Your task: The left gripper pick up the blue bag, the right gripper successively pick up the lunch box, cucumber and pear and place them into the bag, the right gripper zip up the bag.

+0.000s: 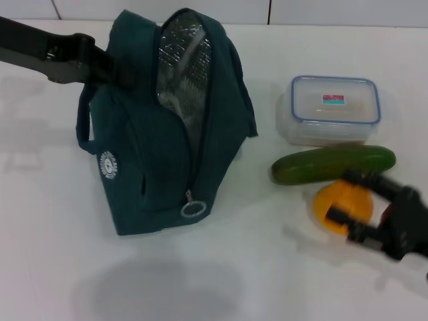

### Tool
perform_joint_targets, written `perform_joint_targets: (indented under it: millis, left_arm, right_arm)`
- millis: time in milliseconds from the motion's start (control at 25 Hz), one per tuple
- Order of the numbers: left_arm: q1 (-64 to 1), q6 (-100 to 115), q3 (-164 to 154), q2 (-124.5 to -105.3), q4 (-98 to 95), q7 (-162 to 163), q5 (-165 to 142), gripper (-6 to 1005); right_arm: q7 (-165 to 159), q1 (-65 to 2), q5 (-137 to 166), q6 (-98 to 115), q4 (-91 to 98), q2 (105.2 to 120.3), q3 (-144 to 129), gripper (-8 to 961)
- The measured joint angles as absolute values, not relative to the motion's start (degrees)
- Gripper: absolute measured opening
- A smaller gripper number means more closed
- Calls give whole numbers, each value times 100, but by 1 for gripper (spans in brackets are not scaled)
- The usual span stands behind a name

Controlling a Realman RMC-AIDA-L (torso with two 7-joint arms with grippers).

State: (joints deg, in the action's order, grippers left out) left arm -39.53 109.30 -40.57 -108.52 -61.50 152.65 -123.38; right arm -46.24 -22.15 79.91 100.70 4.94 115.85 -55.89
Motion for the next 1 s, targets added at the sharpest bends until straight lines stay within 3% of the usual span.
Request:
perform_joint_targets:
  millis: [360, 600, 1000]
  left_arm:
    - [-3933, 11038, -4062, -10830, -6142, 15266, -11892, 39]
    - [-3934, 11039, -4061, -10828, -6142, 15245, -11888, 40]
    - [-3960, 11039, -4102, -10863, -6144, 15167, -11883, 39]
  right_arm:
    - [-7063, -1974, 5522, 10062, -53, 11557, -5579, 817]
    - [-9066, -2088, 5341, 8892, -63, 11571, -5582, 816]
    - [-9805, -2305, 5312, 7690, -38, 11600, -5581, 812]
